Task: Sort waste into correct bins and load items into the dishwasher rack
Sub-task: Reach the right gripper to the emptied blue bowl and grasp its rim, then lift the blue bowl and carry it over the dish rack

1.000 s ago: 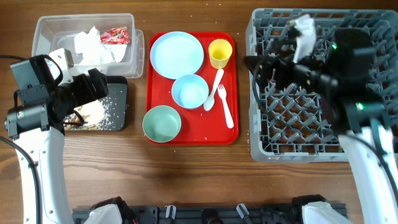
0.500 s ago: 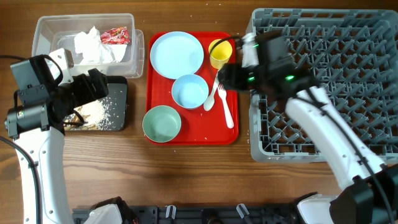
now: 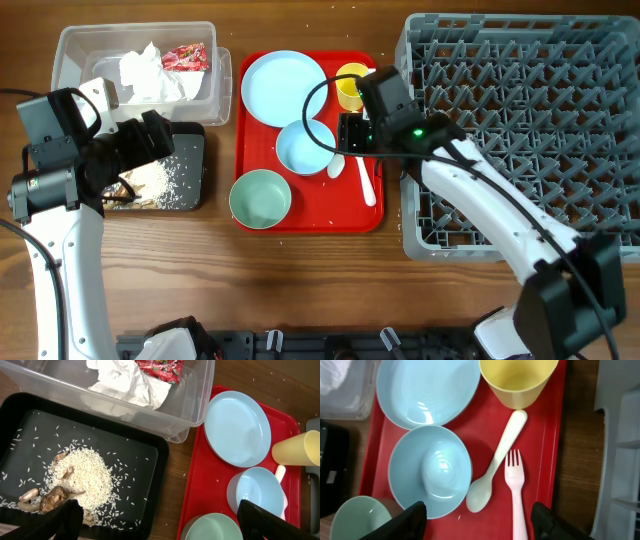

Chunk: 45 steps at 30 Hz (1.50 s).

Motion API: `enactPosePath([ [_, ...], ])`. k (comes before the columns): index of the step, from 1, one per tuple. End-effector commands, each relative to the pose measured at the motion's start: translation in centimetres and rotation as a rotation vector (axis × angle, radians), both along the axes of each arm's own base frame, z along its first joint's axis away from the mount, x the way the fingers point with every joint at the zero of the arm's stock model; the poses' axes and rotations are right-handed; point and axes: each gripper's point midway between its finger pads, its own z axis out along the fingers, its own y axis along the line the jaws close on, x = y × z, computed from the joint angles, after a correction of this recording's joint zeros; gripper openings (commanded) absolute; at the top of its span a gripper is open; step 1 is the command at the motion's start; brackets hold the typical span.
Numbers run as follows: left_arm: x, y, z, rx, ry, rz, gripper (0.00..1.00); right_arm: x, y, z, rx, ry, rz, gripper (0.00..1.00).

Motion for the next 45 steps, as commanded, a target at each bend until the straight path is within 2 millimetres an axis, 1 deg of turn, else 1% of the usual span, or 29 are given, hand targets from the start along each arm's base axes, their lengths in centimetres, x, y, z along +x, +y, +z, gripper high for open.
enactPosePath([
  [1,0.1,0.1,0.4,0.01,-0.013,-0.015,1.0,0.5,0.4,-1.8,0.008,0.042,-0.038,0.65],
  [5,0.1,0.1,0.4,0.01,-0.013,-0.015,1.0,0.7,1.8,-3.6,0.043,0.079,-0.003,0.59],
  [6,0.1,0.1,0.4,0.01,-0.013,-0.015,1.0,0.7,2.2,-4.7,0.034,0.093,0.007,0.56],
  [11,0.1,0.1,0.4,0.01,-0.013,-0.015,1.0,0.4,3.7,-8.1,0.018,0.139,0.017,0.49],
  [15,0.1,0.1,0.4,0.01,-0.013,-0.015,1.0,0.4,4.1,-10.1,0.009,0.164,0.014,0.43],
  [16,0.1,0.1,0.4,0.01,-0.013,-0.015,1.0,0.4,4.1,-10.4,0.009,0.17,0.008,0.42],
  [18,0.1,0.1,0.4,0.01,-0.013,-0.015,1.0,0.5,4.2,-10.5,0.016,0.173,-0.004,0.32],
  [21,0.1,0.1,0.4,0.01,-0.013,-0.015,1.0,0.6,4.2,-10.5,0.019,0.168,-0.004,0.07],
  [22,0.1,0.1,0.4,0.01,-0.013,-0.015,1.0,0.6,4.2,-10.5,0.019,0.17,-0.003,0.04],
  [24,0.1,0.1,0.4,0.01,-0.013,-0.015,1.0,0.6,4.3,-10.4,0.025,0.172,0.0,0.04],
  [25,0.1,0.1,0.4,0.01,-0.013,-0.015,1.0,0.6,4.4,-10.1,0.031,0.168,0.002,0.04],
  [26,0.1,0.1,0.4,0.01,-0.013,-0.015,1.0,0.8,4.6,-9.5,0.037,0.16,0.007,0.04],
  [27,0.1,0.1,0.4,0.01,-0.013,-0.015,1.0,1.0,4.7,-8.5,0.044,0.142,0.014,0.04],
  [28,0.1,0.1,0.4,0.01,-0.013,-0.015,1.0,1.4,5.0,-6.7,0.056,0.109,0.028,0.04],
  [29,0.1,0.1,0.4,0.01,-0.013,-0.015,1.0,1.9,5.1,-4.5,0.07,0.067,0.04,0.04],
  [31,0.1,0.1,0.4,0.01,-0.013,-0.015,1.0,3.2,4.5,1.8,0.098,-0.067,0.05,0.04],
  [32,0.1,0.1,0.4,0.01,-0.013,-0.015,1.0,3.9,2.9,6.2,0.088,-0.17,-0.011,0.04],
  [33,0.1,0.1,0.4,0.01,-0.013,-0.015,1.0,4.4,1.0,9.4,0.068,-0.256,-0.074,0.04],
  [34,0.1,0.1,0.4,0.01,-0.013,-0.015,1.0,4.9,-1.9,13.0,0.035,-0.36,-0.17,0.04],
  [35,0.1,0.1,0.4,0.01,-0.013,-0.015,1.0,5.1,-4.6,15.6,-0.005,-0.442,-0.265,0.04],
  [36,0.1,0.1,0.4,0.01,-0.013,-0.015,1.0,4.9,-8.1,18.2,-0.074,-0.53,-0.389,0.04],
  [37,0.1,0.1,0.4,0.01,-0.013,-0.015,1.0,4.3,-12.1,20.5,-0.199,-0.613,-0.51,0.04],
  [39,0.1,0.1,0.4,0.01,-0.013,-0.015,1.0,3.3,-18.0,23.0,-0.461,-0.691,-0.686,0.04],
  [40,0.1,0.1,0.4,0.01,-0.013,-0.015,1.0,3.4,-19.9,23.5,-0.581,-0.698,-0.723,0.04],
  [41,0.1,0.1,0.4,0.01,-0.013,-0.015,1.0,4.1,-21.1,23.6,-0.694,-0.694,-0.722,0.04],
  [42,0.1,0.1,0.4,0.01,-0.013,-0.015,1.0,4.7,-21.6,23.6,-0.746,-0.689,-0.713,0.04],
  [44,0.1,0.1,0.4,0.01,-0.013,-0.015,1.0,7.5,-23.3,22.9,-0.931,-0.659,-0.65,0.04],
  [45,0.1,0.1,0.4,0.01,-0.013,-0.015,1.0,8.5,-23.9,22.4,-0.991,-0.644,-0.634,0.04],
])
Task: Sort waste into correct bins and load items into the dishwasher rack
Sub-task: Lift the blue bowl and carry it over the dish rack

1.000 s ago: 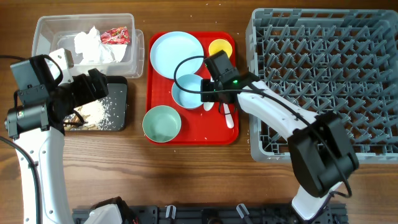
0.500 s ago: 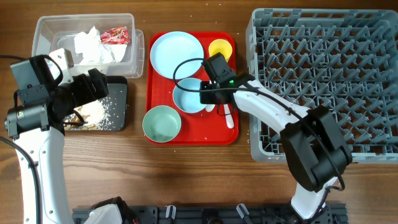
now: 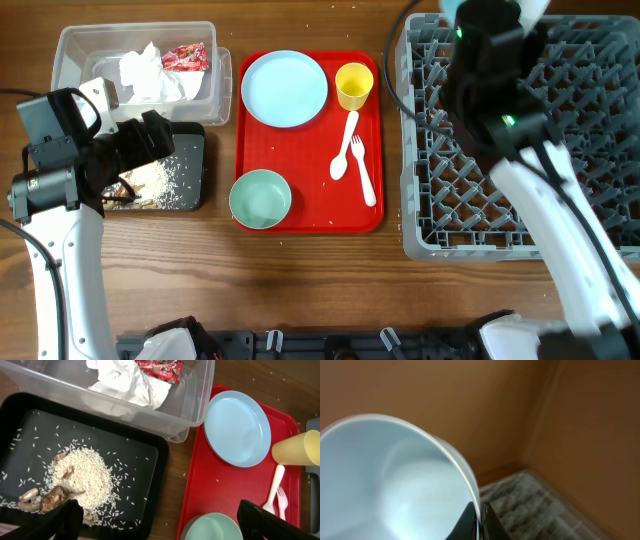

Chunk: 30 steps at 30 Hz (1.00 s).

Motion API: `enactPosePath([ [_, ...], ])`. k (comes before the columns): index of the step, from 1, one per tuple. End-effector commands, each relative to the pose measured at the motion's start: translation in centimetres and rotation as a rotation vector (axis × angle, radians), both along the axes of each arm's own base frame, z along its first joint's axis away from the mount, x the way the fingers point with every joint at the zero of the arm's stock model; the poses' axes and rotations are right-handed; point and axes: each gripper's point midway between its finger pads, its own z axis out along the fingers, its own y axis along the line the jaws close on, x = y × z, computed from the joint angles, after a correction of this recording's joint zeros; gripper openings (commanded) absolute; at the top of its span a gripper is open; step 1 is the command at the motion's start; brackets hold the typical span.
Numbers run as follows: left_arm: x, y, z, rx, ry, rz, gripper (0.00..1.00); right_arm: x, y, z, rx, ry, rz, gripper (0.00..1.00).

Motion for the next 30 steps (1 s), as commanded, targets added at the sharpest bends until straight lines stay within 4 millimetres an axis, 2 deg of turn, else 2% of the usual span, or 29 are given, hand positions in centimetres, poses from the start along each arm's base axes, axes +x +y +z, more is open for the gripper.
enactPosePath([
  [1,0.2,0.1,0.4,0.01,-0.014,-0.014,1.0,3.0,-3.4,-3.0,-0.382,0.28,-0.129,0.04],
  [3,0.2,0.1,0.4,0.01,-0.014,-0.014,1.0,5.3,-4.3,-5.3,-0.532,0.407,-0.153,0.04],
  [7,0.2,0.1,0.4,0.01,-0.014,-0.014,1.0,8.4,-5.5,-10.8,-0.742,0.644,-0.172,0.04],
  [9,0.2,0.1,0.4,0.01,-0.014,-0.014,1.0,9.2,-6.0,-13.5,-0.788,0.725,-0.163,0.04],
  [12,0.2,0.1,0.4,0.01,-0.014,-0.014,1.0,10.0,-5.7,-17.7,-0.823,0.819,-0.133,0.04],
  [14,0.2,0.1,0.4,0.01,-0.014,-0.014,1.0,10.1,-5.4,-18.4,-0.83,0.832,-0.121,0.04],
  [18,0.2,0.1,0.4,0.01,-0.014,-0.014,1.0,10.3,-3.4,-18.8,-0.849,0.825,-0.079,0.04],
  [23,0.2,0.1,0.4,0.01,-0.014,-0.014,1.0,9.7,-1.1,-21.4,-0.924,0.963,0.044,0.04],
  [25,0.2,0.1,0.4,0.01,-0.014,-0.014,1.0,9.6,-0.4,-21.9,-0.939,0.981,0.076,0.04],
  [26,0.2,0.1,0.4,0.01,-0.014,-0.014,1.0,9.6,-0.1,-21.9,-0.941,0.977,0.08,0.12],
  [27,0.2,0.1,0.4,0.01,-0.014,-0.014,1.0,9.7,0.1,-21.8,-0.941,0.969,0.08,0.34],
  [28,0.2,0.1,0.4,0.01,-0.014,-0.014,1.0,9.8,0.5,-21.5,-0.938,0.95,0.08,0.68],
  [29,0.2,0.1,0.4,0.01,-0.014,-0.014,1.0,9.9,1.0,-21.3,-0.937,0.932,0.082,0.75],
  [30,0.2,0.1,0.4,0.01,-0.014,-0.014,1.0,10.1,1.5,-20.9,-0.93,0.898,0.078,0.77],
])
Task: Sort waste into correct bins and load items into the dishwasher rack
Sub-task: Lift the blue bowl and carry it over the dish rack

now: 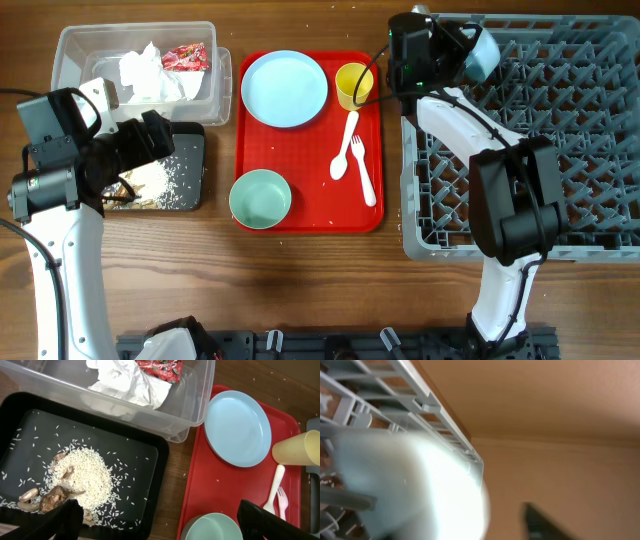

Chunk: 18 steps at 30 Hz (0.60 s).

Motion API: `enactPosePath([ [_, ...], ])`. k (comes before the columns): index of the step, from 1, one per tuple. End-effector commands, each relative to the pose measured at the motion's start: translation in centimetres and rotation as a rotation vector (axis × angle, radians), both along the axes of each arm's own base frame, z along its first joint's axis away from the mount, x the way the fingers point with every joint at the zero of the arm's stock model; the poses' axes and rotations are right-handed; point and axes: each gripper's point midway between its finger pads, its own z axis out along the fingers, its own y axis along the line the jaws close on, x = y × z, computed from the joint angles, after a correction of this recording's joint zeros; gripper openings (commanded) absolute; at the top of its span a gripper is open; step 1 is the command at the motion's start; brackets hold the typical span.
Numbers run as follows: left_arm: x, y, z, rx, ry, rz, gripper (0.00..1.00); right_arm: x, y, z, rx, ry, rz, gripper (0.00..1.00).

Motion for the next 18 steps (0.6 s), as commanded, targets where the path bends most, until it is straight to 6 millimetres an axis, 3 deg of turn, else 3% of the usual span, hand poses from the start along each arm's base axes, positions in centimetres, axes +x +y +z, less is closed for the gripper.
enactPosePath([
  [1,0.1,0.1,0.4,0.01,-0.015,-0.014,1.0,0.6,1.6,0.4,0.03,-0.065,0.035,0.79],
  [6,0.1,0.1,0.4,0.01,-0.015,-0.014,1.0,1.1,2.7,5.0,0.102,-0.28,0.052,0.92],
  [9,0.1,0.1,0.4,0.01,-0.015,-0.014,1.0,1.1,2.9,6.7,0.125,-0.34,0.062,0.93],
  [11,0.1,0.1,0.4,0.01,-0.015,-0.014,1.0,0.9,2.8,7.6,0.168,-0.397,0.053,1.0],
  [18,0.1,0.1,0.4,0.01,-0.015,-0.014,1.0,0.9,3.4,8.2,0.241,-0.448,0.075,1.0],
])
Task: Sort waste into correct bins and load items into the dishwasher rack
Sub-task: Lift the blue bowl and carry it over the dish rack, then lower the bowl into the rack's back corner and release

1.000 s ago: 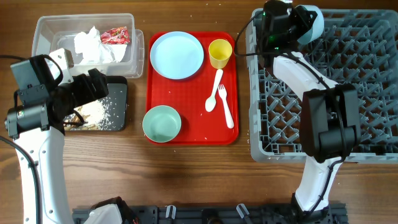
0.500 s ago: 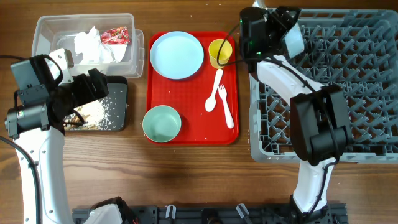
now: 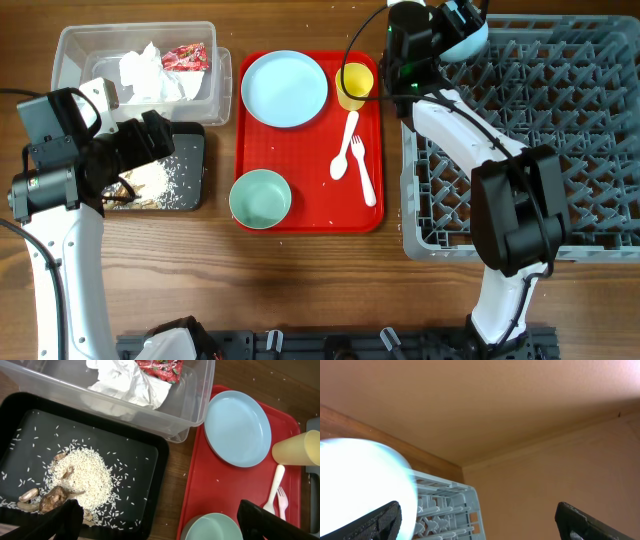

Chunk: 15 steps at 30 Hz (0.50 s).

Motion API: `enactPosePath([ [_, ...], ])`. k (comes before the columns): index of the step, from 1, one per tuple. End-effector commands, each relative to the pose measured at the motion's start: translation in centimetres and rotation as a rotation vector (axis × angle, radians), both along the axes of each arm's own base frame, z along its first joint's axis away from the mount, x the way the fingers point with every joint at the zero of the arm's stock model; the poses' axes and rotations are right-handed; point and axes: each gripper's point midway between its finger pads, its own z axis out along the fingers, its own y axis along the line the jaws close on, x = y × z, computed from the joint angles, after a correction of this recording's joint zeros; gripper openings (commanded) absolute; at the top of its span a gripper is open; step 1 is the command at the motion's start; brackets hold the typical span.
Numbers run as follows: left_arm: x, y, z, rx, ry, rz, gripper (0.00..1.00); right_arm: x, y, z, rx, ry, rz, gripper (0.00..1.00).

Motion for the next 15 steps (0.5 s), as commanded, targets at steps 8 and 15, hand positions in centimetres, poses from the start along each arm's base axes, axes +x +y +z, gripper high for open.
enactPosePath([
  [8,0.1,0.1,0.4,0.01,-0.015,-0.014,1.0,-2.8,7.9,-1.7,0.626,0.097,0.376,1.0],
  [15,0.1,0.1,0.4,0.01,-0.015,-0.014,1.0,-8.5,9.6,5.8,0.867,0.077,0.53,1.0],
])
